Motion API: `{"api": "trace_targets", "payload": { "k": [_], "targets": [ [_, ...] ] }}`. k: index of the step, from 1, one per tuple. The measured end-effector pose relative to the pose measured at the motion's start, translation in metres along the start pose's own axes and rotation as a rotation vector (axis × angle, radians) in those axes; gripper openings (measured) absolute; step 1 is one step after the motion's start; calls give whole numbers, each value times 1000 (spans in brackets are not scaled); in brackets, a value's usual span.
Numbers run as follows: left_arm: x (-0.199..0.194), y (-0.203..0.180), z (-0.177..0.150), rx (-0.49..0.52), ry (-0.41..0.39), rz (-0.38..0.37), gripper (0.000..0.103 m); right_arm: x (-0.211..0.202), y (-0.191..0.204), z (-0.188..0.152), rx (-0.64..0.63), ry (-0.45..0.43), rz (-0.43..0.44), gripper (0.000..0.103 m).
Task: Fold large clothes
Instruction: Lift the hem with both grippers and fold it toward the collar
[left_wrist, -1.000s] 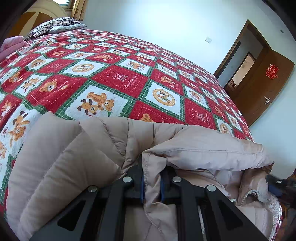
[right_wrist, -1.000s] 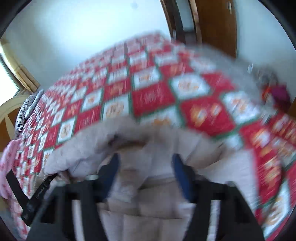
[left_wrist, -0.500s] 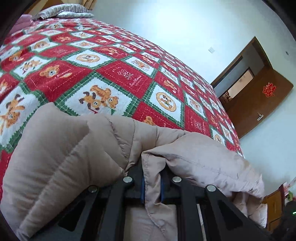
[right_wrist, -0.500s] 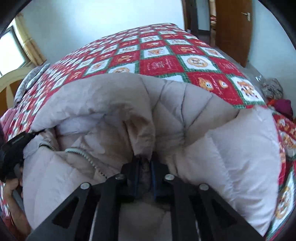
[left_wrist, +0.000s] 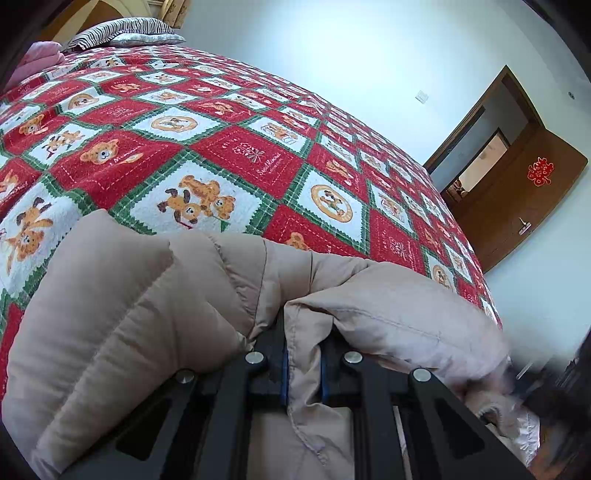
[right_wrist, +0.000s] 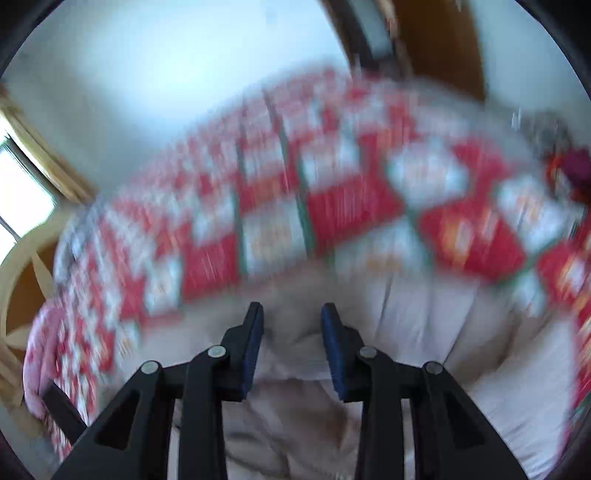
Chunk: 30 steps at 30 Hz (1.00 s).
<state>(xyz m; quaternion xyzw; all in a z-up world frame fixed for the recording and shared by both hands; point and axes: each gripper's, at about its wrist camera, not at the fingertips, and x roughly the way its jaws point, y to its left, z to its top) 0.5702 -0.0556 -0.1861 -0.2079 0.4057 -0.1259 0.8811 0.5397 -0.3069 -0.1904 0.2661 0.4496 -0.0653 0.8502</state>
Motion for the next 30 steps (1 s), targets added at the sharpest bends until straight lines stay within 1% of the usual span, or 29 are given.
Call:
{"api": "trace_targets", "payload": {
  "k": [1, 2, 3, 5, 6, 7, 8, 9, 10, 11, 12, 13, 14, 15, 17, 19, 20, 21, 22, 23, 25, 26, 27, 28, 30],
  "targets": [
    [0, 0, 0, 1, 0, -1, 14, 1, 3, -11, -58, -25, -11, 36],
    [0, -1, 0, 4, 0, -3, 14, -1, 9, -22, -139, -74, -41, 36],
    [0, -2, 0, 6, 2, -5, 14, -3, 13, -29, -182, -99, -58, 36],
    [-2, -3, 0, 13, 18, -13, 14, -2, 15, -34, -223, -136, -78, 36],
    [-5, -4, 0, 25, 40, -11, 14, 0, 18, -36, -245, -148, -92, 36],
    [-11, -6, 1, 58, 75, -6, 14, 1, 20, -37, -264, -156, -105, 36],
    [-17, -8, 1, 93, 99, 0, 17, 1, 23, -39, -275, -162, -111, 36],
    [-28, -9, 1, 144, 122, 10, 22, 0, 22, -39, -277, -166, -109, 36],
    [-37, -10, 0, 171, 130, 13, 25, 0, 20, -38, -273, -169, -100, 36],
    [-50, -10, 0, 202, 134, 20, 32, -1, 18, -38, -266, -172, -89, 36],
    [-62, -11, -1, 225, 131, 39, 43, -1, 17, -38, -262, -175, -83, 36],
    [-73, -13, -2, 244, 119, 65, 45, 0, 15, -38, -262, -177, -83, 36],
    [-84, -19, -1, 262, 89, 83, 45, 0, 16, -38, -266, -179, -86, 36],
    [-91, -27, 1, 279, 65, 79, 45, 0, 17, -38, -269, -181, -90, 36],
    [-94, -58, 4, 345, 34, 35, 45, 1, 18, -40, -273, -184, -95, 36],
    [-83, -95, 7, 420, -2, -7, 46, 0, 19, -41, -275, -188, -101, 36],
    [-75, -107, 8, 440, -19, -13, 50, -1, 19, -42, -276, -190, -102, 36],
    [-62, -118, 9, 455, -34, -3, 54, -1, 19, -42, -277, -191, -103, 36],
    [-47, -127, 7, 470, -27, 11, 55, -1, 19, -42, -277, -192, -103, 36],
    [-23, -136, 1, 488, 11, 18, 55, -1, 19, -42, -276, -192, -102, 36],
    [5, -135, -9, 490, 73, 31, 55, -2, 19, -42, -274, -193, -97, 36],
    [19, -129, -18, 493, 84, 48, 55, -2, 18, -42, -271, -195, -90, 36],
    [25, -122, -25, 488, 75, 34, 55, -3, 16, -42, -264, -198, -76, 36],
    [25, -113, -27, 459, 63, 6, 55, -4, 14, -42, -255, -201, -58, 37],
    [26, -104, -24, 412, 68, -19, 55, -5, 10, -41, -238, -201, -33, 37]
  ]
}}
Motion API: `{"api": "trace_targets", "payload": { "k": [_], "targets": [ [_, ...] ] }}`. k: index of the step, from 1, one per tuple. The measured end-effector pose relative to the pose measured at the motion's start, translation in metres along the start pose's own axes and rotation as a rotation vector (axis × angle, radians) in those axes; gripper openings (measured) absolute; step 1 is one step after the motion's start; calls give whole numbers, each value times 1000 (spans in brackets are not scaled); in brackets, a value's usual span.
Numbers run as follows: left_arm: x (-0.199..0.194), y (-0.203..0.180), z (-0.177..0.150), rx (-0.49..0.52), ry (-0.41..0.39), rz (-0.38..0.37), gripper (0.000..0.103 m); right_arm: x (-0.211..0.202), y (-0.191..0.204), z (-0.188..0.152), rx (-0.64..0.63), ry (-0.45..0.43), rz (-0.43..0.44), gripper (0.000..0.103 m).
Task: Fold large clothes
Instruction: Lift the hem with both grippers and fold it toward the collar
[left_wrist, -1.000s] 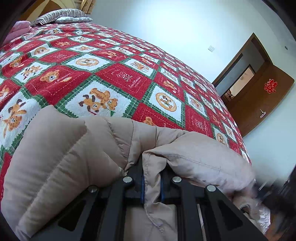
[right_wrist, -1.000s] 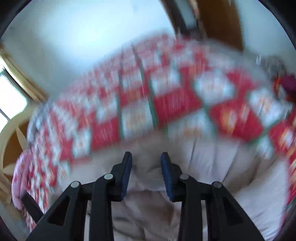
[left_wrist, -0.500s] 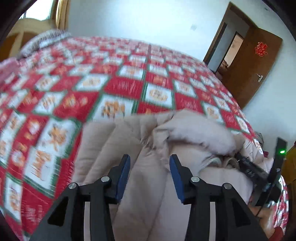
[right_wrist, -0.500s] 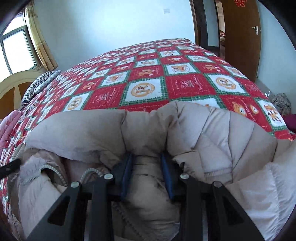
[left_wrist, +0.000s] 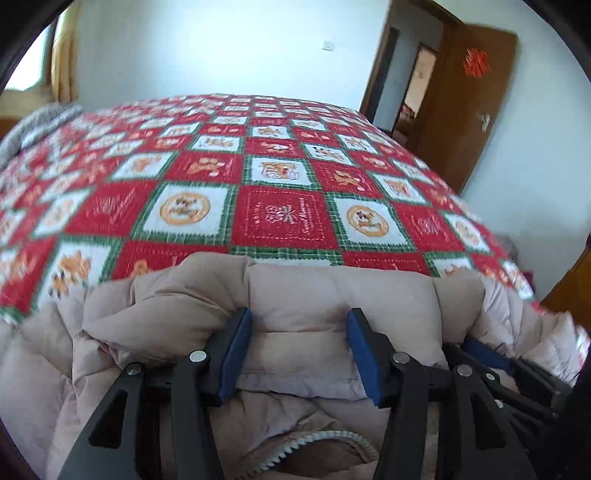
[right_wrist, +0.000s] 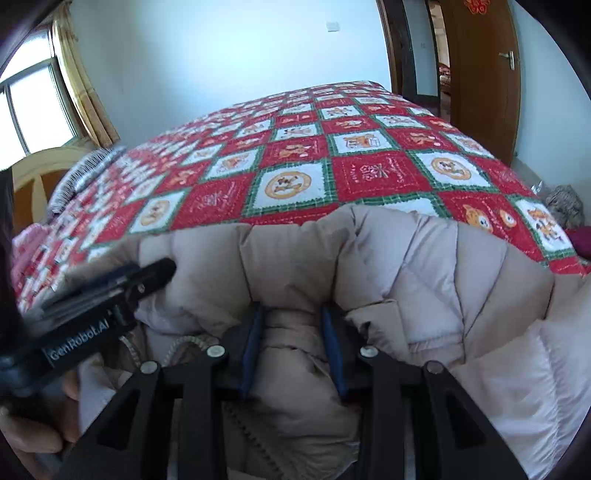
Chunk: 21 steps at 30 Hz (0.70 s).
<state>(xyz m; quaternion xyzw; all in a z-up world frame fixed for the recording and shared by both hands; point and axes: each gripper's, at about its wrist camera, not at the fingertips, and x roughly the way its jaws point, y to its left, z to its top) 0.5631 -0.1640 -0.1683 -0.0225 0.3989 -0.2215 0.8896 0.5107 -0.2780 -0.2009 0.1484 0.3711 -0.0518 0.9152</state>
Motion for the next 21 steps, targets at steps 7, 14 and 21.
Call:
{"api": "trace_targets", "payload": {
  "k": [7, 14, 21],
  "targets": [
    [19, -13, 0, 27, 49, 87, 55, -18, 1, -2, 12, -91, 2, 39],
    [20, -13, -4, 49, 49, 116, 55, -1, 10, 4, -25, -12, -45, 44],
    [21, -16, -4, 73, 55, 146, 55, 14, 23, 4, -119, 68, -144, 45]
  ]
}}
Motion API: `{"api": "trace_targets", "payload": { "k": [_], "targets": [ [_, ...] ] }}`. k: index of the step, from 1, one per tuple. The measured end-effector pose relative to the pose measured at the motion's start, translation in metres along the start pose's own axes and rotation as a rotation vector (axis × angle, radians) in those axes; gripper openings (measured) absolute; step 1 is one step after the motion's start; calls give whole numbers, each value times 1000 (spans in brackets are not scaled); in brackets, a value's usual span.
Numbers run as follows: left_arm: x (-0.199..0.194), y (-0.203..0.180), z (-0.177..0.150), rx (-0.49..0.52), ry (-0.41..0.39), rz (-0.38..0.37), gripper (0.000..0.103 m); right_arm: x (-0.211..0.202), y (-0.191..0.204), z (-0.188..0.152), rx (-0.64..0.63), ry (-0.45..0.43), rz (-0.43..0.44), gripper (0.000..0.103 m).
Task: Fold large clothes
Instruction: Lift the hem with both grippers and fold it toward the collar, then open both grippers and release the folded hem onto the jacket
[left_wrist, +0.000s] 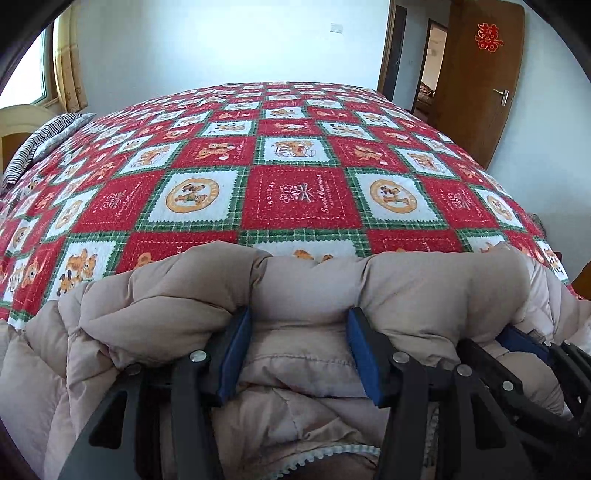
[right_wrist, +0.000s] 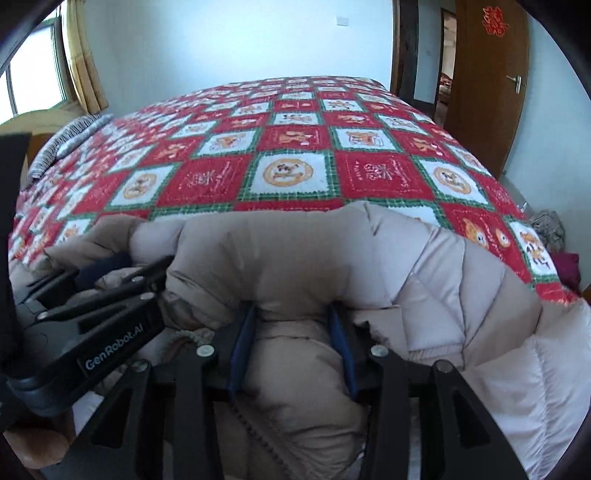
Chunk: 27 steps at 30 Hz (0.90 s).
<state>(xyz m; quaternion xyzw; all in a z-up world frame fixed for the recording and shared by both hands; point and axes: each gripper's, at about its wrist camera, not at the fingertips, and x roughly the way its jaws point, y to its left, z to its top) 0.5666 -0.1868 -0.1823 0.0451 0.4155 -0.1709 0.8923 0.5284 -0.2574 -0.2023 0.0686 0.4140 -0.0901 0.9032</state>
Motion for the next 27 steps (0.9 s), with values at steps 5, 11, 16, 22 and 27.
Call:
{"api": "trace_targets", "payload": {
  "k": [5, 11, 16, 22, 27],
  "targets": [
    [-7, -1, -3, 1, -7, 2, 55, -10, -8, -7, 40, -28, 26, 46],
    [-68, -2, -27, 67, -79, 16, 60, -84, -15, -33, 103, -181, 62, 60],
    [-120, -4, -60, 142, -130, 82, 70, -157, -17, -63, 113, -295, 94, 70],
    [-174, 6, -104, 79, -116, 63, 70, -238, -16, -108, 78, -392, 115, 70],
    [-210, 2, -141, 71, -123, 70, 71, -295, -32, -145, 132, -479, 142, 78]
  ]
}}
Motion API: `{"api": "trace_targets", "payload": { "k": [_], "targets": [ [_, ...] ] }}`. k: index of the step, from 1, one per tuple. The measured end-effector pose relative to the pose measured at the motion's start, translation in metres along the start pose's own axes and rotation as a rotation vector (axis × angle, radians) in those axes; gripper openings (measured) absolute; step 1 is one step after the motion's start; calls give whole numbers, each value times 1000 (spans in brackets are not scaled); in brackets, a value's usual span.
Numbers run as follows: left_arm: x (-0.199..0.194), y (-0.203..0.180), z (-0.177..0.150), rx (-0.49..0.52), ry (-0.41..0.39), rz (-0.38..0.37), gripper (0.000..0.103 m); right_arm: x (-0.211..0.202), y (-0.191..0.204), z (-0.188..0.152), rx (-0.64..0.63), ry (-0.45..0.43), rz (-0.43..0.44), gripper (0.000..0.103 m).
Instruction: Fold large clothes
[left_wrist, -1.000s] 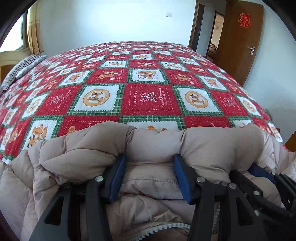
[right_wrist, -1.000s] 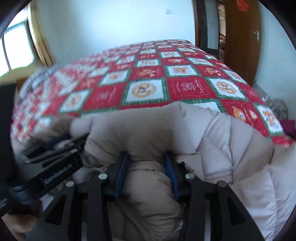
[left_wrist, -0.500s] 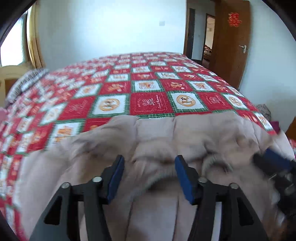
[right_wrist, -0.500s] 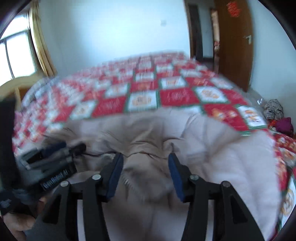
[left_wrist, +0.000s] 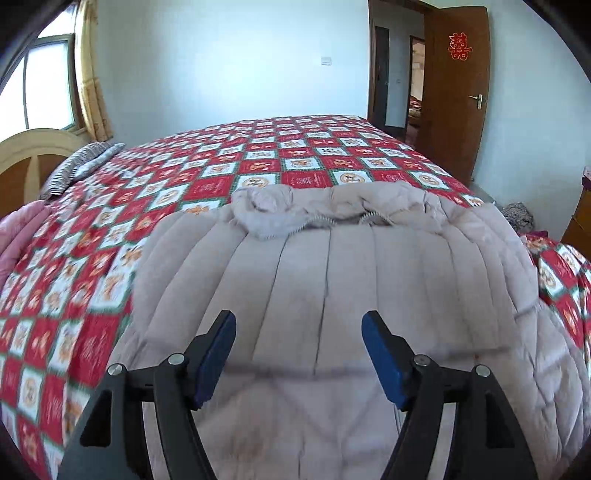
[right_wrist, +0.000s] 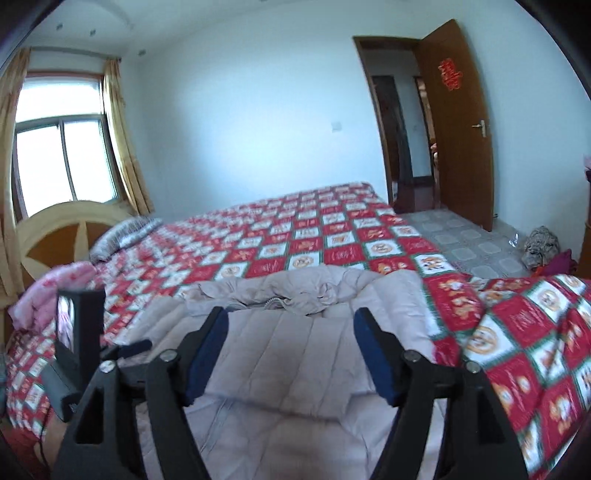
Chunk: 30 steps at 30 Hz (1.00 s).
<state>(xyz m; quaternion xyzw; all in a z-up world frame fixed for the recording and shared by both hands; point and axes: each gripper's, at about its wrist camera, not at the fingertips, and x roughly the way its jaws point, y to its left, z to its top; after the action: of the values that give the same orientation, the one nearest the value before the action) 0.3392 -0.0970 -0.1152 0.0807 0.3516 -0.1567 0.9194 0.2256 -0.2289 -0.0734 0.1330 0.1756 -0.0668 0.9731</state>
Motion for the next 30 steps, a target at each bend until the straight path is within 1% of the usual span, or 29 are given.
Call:
{"api": "trace_targets", "payload": {
  "k": [1, 3, 4, 6, 7, 9, 10, 11, 13, 14, 16, 18, 22, 23, 25, 27, 28, 30],
  "targets": [
    [-7, -3, -6, 10, 1, 12, 71, -13, -3, -1, 23, -14, 3, 78],
    [-21, -5, -19, 22, 3, 8, 71, -34, -9, -1, 59, -37, 26, 78],
    [-30, -5, -28, 24, 3, -16, 71, -46, -12, -1, 80, -50, 46, 78],
    [-47, 0, -45, 18, 4, -81, 71, -75, -23, 1, 137, -75, 139, 78],
    [-56, 5, -53, 7, 2, -120, 71, -87, -30, 2, 165, -80, 184, 78],
    [-71, 17, -69, -29, 3, -175, 71, -109, -41, 2, 211, -84, 255, 79],
    [-76, 21, -75, -41, 5, -193, 71, -123, -48, 3, 238, -86, 295, 79],
    [-83, 28, -82, -52, 5, -209, 71, -133, -52, 2, 252, -87, 315, 80],
    [-96, 39, -94, -59, -2, -207, 71, -156, -63, 1, 284, -87, 365, 80],
    [-102, 46, -100, -56, -9, -195, 71, -165, -66, 0, 291, -84, 371, 80],
    [-114, 59, -110, -51, -23, -170, 71, -184, -71, -1, 277, -58, 354, 80],
    [-126, 76, -122, -57, -29, -153, 71, -197, -72, -3, 239, -7, 316, 80],
    [-142, 109, -151, -89, -24, -119, 71, -207, -62, -14, 86, 176, 126, 82],
    [-146, 116, -162, -96, -22, -114, 71, -206, -58, -23, 47, 216, 90, 82],
    [-147, 126, -178, -105, -10, -116, 71, -198, -54, -46, -1, 284, 50, 82],
    [-142, 136, -196, -128, 36, -112, 71, -181, -53, -70, -13, 349, 29, 82],
    [-141, 139, -202, -139, 51, -107, 71, -167, -53, -85, -11, 394, 17, 81],
    [-139, 147, -217, -165, 78, -110, 71, -148, -57, -107, -2, 456, -5, 76]
  ]
}}
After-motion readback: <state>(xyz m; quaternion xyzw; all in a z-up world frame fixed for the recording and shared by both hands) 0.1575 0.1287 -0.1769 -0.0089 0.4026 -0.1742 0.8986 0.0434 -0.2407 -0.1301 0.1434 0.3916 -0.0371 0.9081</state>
